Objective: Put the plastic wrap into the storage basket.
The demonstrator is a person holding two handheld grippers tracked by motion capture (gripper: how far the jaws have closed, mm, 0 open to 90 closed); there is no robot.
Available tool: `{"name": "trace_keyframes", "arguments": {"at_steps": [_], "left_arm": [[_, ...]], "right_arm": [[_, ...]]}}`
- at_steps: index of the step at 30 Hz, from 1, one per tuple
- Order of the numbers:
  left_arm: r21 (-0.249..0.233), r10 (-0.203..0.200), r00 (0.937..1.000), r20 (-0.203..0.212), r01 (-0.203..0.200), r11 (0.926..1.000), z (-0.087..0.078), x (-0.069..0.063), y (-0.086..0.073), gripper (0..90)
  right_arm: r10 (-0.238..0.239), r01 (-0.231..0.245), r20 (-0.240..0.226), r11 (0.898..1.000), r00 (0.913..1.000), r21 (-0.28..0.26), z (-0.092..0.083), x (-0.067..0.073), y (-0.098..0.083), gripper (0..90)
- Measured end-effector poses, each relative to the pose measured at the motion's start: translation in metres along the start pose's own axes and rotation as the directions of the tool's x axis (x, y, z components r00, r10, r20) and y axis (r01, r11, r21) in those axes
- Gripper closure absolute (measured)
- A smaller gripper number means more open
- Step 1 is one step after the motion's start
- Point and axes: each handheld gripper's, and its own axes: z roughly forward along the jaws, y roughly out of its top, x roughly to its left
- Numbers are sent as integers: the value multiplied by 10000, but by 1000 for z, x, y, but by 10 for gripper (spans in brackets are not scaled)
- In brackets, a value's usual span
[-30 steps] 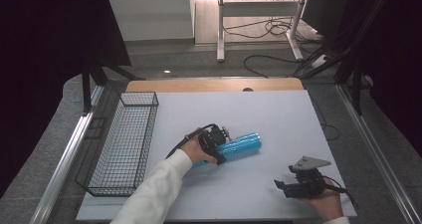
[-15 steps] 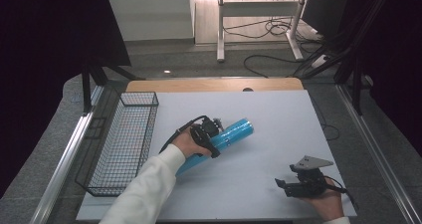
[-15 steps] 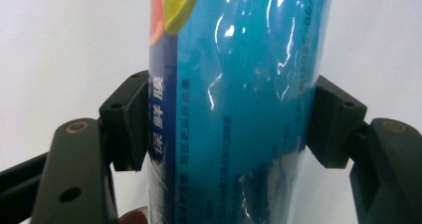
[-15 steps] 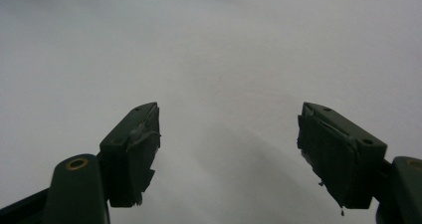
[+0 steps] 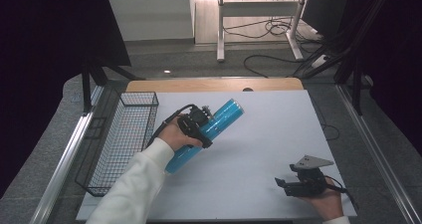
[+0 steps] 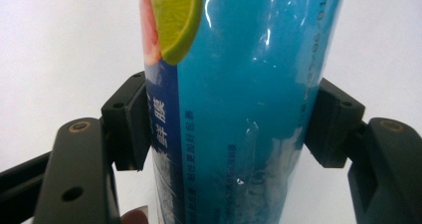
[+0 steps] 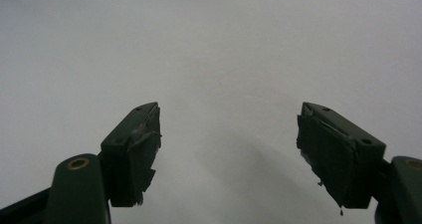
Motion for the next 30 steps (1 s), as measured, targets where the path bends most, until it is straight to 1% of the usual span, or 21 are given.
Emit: {"name": "trace_keyframes", "arguments": {"at_steps": [5,8,13,16,18,19,20,23,25,30], "left_arm": [[27,-107,9998,-155,107,9999,-11,3,-2,316],[-46,-237,9996,-150,236,9997,-17,5,-4,316],[-206,-433,9987,-255,428,9989,-24,9,-8,316],[-298,-542,9984,-189,536,9981,-28,11,-10,317],[-341,-563,9982,-216,556,9979,-31,12,-11,317],[-314,-505,9984,-252,497,9983,-34,13,-12,317],[-343,-534,9981,-296,523,9980,-37,13,-12,317],[-438,-676,9966,-480,655,9969,-46,14,-13,317],[-514,-776,9956,-517,750,9959,-53,15,-14,317],[-661,-991,9924,-726,944,9933,-70,22,-20,317]], "right_arm": [[-18,18,-10,10000,10000,15,0,0,0,256],[-12,12,3,10000,10000,-2,0,0,0,256],[-29,29,0,10000,10000,29,1,0,0,258],[-59,59,-12,10000,10000,-15,1,0,0,264],[-57,57,-23,10000,10000,-17,0,0,0,264],[-70,70,-19,10000,10000,-10,1,0,0,265],[-45,45,-36,10000,10000,-4,1,0,0,265],[-34,34,-45,10000,10000,-2,1,0,0,265],[-35,35,-47,10000,10000,-11,1,0,0,265],[6,-6,-60,10000,10000,-76,0,0,1,265]]}}
